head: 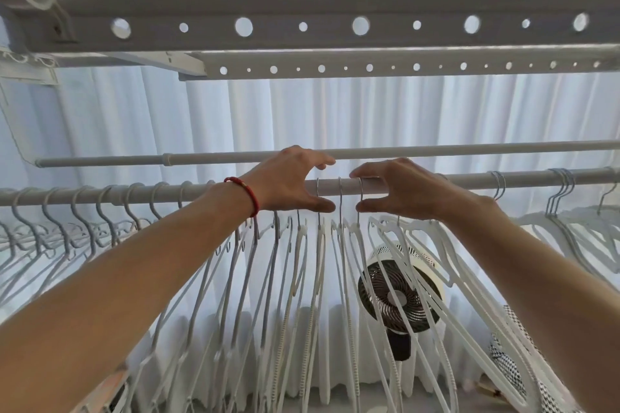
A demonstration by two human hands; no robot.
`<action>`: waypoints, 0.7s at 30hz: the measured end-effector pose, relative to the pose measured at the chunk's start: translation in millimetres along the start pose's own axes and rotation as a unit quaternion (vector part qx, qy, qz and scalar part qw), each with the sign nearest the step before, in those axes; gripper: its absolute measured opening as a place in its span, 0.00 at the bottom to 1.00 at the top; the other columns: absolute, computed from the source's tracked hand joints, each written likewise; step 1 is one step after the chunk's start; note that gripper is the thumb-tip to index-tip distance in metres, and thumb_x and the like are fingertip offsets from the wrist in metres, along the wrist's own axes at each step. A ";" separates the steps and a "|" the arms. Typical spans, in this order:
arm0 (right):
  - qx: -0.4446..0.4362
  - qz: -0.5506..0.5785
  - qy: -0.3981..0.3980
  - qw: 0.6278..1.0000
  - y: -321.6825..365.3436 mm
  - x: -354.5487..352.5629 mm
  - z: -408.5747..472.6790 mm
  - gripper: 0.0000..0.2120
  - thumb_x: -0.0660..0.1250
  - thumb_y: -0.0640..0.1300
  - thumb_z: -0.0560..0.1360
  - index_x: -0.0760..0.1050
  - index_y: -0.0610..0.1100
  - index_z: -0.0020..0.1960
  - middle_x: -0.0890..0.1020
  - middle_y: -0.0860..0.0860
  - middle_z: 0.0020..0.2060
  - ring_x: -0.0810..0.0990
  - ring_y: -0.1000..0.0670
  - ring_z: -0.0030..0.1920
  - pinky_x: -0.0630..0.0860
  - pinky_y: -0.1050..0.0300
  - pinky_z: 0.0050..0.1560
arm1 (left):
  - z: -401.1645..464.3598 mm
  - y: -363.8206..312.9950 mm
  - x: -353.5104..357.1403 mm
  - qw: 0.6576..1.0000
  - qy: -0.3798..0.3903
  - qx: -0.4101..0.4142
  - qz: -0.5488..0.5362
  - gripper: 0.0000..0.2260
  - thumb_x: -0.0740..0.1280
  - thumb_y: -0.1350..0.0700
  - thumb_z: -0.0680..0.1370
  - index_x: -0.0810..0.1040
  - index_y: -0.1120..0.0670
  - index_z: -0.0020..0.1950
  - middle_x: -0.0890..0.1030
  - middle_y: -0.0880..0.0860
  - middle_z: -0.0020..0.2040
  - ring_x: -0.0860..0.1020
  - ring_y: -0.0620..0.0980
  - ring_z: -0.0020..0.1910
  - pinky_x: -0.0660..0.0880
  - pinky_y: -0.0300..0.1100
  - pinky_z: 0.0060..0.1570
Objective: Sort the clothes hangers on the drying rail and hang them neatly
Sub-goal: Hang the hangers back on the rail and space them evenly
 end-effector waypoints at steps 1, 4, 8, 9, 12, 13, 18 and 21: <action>-0.003 0.000 -0.003 1.000 0.2 -0.3 0.0 0.26 0.76 0.55 0.73 0.76 0.49 0.69 0.83 0.52 0.54 0.80 0.48 0.54 0.77 0.50 0.57 | 0.3 0.2 -0.1 1.000 0.001 -0.001 -0.001 0.38 0.76 0.37 0.68 0.70 0.47 0.74 0.78 0.46 0.66 0.71 0.48 0.68 0.69 0.48 0.66; -0.009 0.000 -0.010 1.000 -0.2 -0.8 0.5 0.25 0.76 0.53 0.74 0.77 0.48 0.68 0.84 0.51 0.52 0.80 0.48 0.52 0.77 0.50 0.55 | 0.4 0.3 -0.7 1.000 -0.001 0.000 -0.002 0.38 0.77 0.37 0.68 0.70 0.47 0.74 0.78 0.46 0.66 0.71 0.48 0.67 0.69 0.47 0.65; -0.012 0.005 -0.011 1.000 -3.1 -1.3 0.4 0.24 0.77 0.54 0.73 0.78 0.48 0.66 0.83 0.52 0.49 0.80 0.49 0.49 0.76 0.52 0.51 | 0.4 -0.8 -3.0 1.000 -0.008 0.002 0.005 0.37 0.77 0.38 0.68 0.70 0.48 0.74 0.78 0.47 0.66 0.71 0.49 0.68 0.67 0.45 0.65; -0.013 0.004 -0.012 1.000 -3.7 -1.5 0.3 0.24 0.77 0.54 0.73 0.78 0.48 0.66 0.83 0.52 0.49 0.80 0.49 0.49 0.76 0.52 0.51 | 0.3 -1.2 -3.5 1.000 -0.010 0.002 0.006 0.37 0.77 0.38 0.68 0.71 0.48 0.74 0.78 0.47 0.66 0.71 0.49 0.68 0.67 0.45 0.65; -0.015 0.003 -0.011 1.000 -6.1 -1.8 -0.2 0.24 0.77 0.54 0.73 0.78 0.48 0.65 0.83 0.53 0.48 0.80 0.49 0.49 0.76 0.52 0.51 | 0.0 -3.0 -2.7 1.000 -0.010 0.003 0.005 0.37 0.77 0.38 0.69 0.71 0.48 0.74 0.78 0.47 0.66 0.71 0.49 0.68 0.67 0.45 0.65; -0.014 0.004 -0.011 1.000 -6.8 -1.5 -0.5 0.24 0.77 0.54 0.73 0.78 0.48 0.65 0.83 0.53 0.48 0.80 0.49 0.49 0.76 0.53 0.51 | 0.1 -4.0 -2.2 1.000 -0.009 0.004 0.004 0.36 0.76 0.38 0.69 0.71 0.48 0.74 0.78 0.47 0.66 0.71 0.48 0.68 0.67 0.45 0.65; -0.001 0.020 -0.016 1.000 -18.6 -5.4 -6.2 0.33 0.79 0.55 0.70 0.74 0.48 0.72 0.82 0.52 0.60 0.80 0.49 0.59 0.74 0.54 0.60 | 4.7 -14.4 2.2 1.000 -0.012 0.012 -0.004 0.36 0.76 0.37 0.69 0.71 0.49 0.73 0.79 0.47 0.66 0.73 0.48 0.66 0.67 0.41 0.62; 0.020 0.023 -0.020 0.999 -39.7 -14.9 -16.7 0.35 0.80 0.56 0.69 0.74 0.48 0.72 0.80 0.54 0.65 0.78 0.51 0.63 0.69 0.60 0.60 | 9.7 -25.0 5.9 1.000 -0.012 0.018 -0.009 0.36 0.75 0.37 0.70 0.72 0.50 0.73 0.79 0.48 0.66 0.75 0.48 0.65 0.71 0.44 0.64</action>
Point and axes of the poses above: each hand's wrist, its own z-axis towards the middle knuckle, its own x-axis out of the palm, y = z × x, the point moved 4 cm from there along z, towards the middle knuckle
